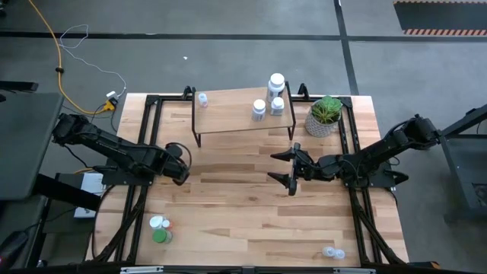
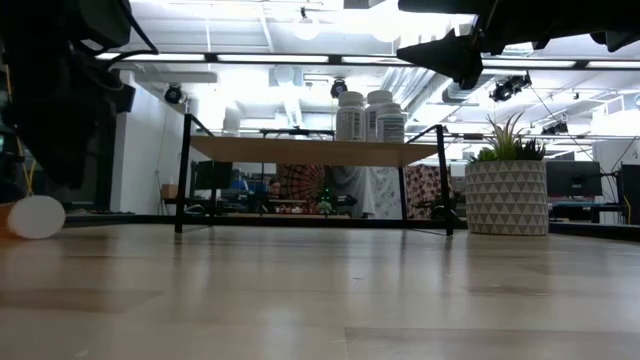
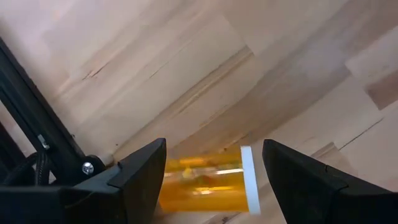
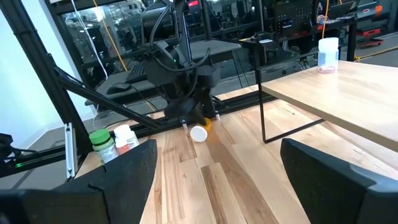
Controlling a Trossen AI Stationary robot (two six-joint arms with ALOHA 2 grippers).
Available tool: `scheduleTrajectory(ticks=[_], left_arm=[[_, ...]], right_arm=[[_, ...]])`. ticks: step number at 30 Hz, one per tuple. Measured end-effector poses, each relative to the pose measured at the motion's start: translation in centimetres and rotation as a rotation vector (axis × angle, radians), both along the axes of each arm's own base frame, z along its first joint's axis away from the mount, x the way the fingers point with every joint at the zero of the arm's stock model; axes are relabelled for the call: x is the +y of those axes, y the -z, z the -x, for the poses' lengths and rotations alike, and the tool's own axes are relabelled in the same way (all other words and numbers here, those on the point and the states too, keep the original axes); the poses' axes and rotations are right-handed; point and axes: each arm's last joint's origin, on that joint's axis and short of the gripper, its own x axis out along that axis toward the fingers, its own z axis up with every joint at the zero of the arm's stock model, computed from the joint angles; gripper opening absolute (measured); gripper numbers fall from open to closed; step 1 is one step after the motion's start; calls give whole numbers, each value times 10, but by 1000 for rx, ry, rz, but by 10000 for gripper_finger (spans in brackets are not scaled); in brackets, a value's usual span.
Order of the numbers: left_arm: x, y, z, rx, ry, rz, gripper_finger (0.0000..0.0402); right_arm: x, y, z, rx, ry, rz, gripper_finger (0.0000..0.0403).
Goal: Pick and place medicine bottles onto shelf by color
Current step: Put the orange pill bottle on the shelf
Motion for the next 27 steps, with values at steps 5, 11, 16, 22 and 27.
scheduleTrajectory(ticks=[5, 11, 16, 22, 27], left_arm=[[-3, 1, 0, 58, 154, 116, 256], [-10, -9, -5, 82, 480, 285, 256], [-10, -19, -7, 92, 621, 291, 256], [-7, -15, -5, 240, 810, 196, 256], [-7, -7, -9, 320, 901, 200, 256]], right_arm=[[0, 0, 0, 0, 0, 0, 332], [0, 0, 0, 0, 4, 0, 332], [0, 0, 0, 0, 4, 0, 332], [0, 0, 0, -1, 3, 0, 332], [0, 0, 0, -1, 3, 0, 332]])
